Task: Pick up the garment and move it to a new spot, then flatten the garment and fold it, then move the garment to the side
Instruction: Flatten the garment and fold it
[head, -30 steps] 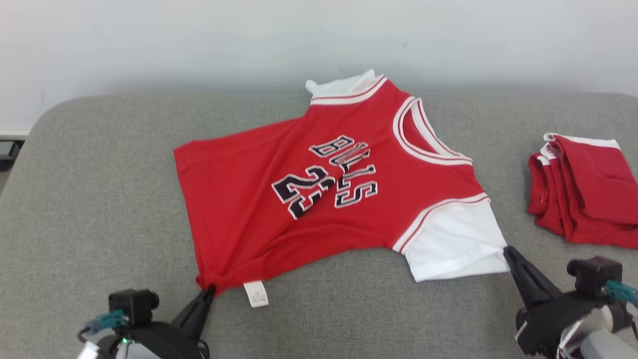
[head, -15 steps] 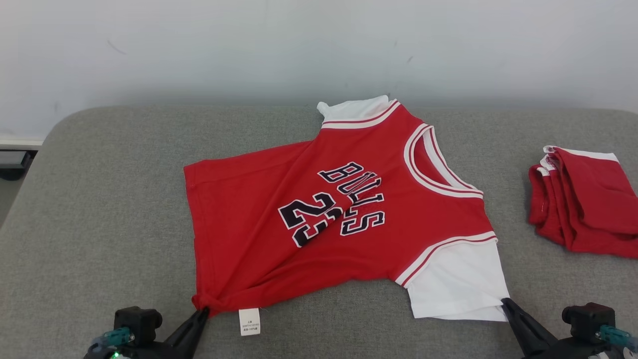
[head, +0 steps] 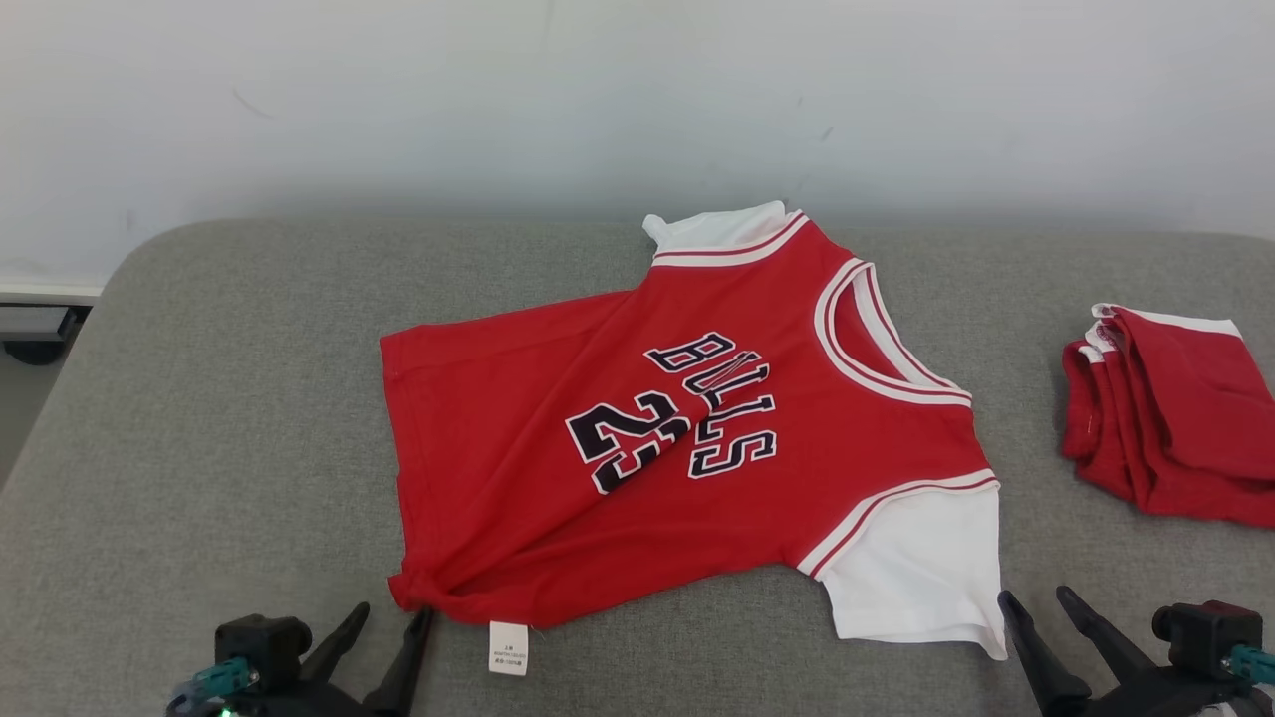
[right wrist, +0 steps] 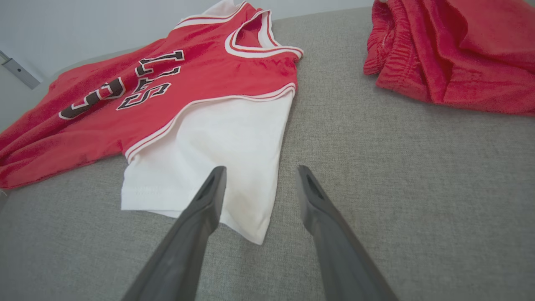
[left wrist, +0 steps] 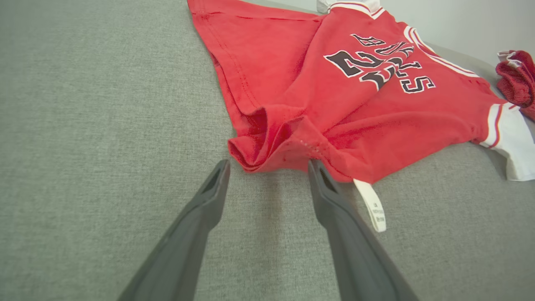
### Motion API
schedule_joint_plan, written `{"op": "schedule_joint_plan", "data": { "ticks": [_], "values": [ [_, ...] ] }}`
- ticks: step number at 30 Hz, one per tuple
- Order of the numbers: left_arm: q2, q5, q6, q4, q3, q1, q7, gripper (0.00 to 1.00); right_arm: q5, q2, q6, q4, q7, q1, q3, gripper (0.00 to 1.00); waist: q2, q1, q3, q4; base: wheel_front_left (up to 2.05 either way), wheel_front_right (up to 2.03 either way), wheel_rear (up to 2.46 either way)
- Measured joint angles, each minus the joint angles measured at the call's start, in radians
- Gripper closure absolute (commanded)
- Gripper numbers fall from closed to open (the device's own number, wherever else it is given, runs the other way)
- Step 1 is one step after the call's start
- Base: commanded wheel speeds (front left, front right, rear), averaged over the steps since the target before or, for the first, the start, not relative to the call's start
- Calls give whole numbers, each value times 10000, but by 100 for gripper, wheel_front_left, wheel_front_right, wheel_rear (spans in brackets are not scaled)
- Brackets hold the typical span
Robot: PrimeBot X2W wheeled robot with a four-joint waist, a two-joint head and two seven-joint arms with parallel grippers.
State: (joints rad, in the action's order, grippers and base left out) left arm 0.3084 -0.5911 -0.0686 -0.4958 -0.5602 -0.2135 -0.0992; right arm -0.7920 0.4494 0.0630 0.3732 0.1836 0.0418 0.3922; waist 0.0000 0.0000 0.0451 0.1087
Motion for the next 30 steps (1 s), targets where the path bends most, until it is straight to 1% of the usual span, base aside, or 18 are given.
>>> {"op": "schedule_joint_plan", "data": {
  "ticks": [5, 10, 12, 14, 18, 20, 24, 28, 30],
  "values": [
    [4, -100, 263, 370, 345, 104, -393, 0, -640, -2, 36, -531, 27, -371, -479, 0, 0, 0, -129, 55, 0, 0, 0],
    [71, -169, 548, 936, 690, 311, -763, 0, -721, 121, 23, -1129, 138, -423, -752, 0, 0, 0, -205, 95, 0, 0, 0],
    [98, -171, 690, 1120, 800, 306, -832, 0, -675, 221, -104, -1246, 148, -420, -807, 0, 1, 0, -228, 105, 0, 0, 0],
    [90, -169, 696, 1216, 759, 309, -786, 0, -529, 305, -249, -1313, 132, -419, -792, 0, 0, 0, -239, 108, 0, 0, 0],
    [56, -192, 700, 1200, 562, 426, -403, 0, -50, 418, -616, -1436, -209, -267, -510, 0, 0, 0, -175, 81, 0, 0, 0],
    [36, -257, 775, 1124, 347, 463, -128, 0, 102, 431, -823, -1423, -412, -198, -387, 0, 1, 1, -117, 65, 0, 0, 0],
    [-125, -422, 773, 1060, 182, 468, 322, 0, 207, 453, -1166, -1381, -817, -22, -247, 0, 1, 1, 39, 45, 0, 0, 0],
    [-165, -439, 805, 907, -92, 469, 895, 0, 224, 408, -1329, -1264, -1273, 109, -42, 0, 1, 1, 195, 25, 0, 0, 0],
    [-178, -437, 865, 901, -125, 470, 1089, 0, 224, 322, -1350, -1235, -1459, 109, 23, 0, 1, 1, 272, 11, 0, 0, 0]
  ]
}}
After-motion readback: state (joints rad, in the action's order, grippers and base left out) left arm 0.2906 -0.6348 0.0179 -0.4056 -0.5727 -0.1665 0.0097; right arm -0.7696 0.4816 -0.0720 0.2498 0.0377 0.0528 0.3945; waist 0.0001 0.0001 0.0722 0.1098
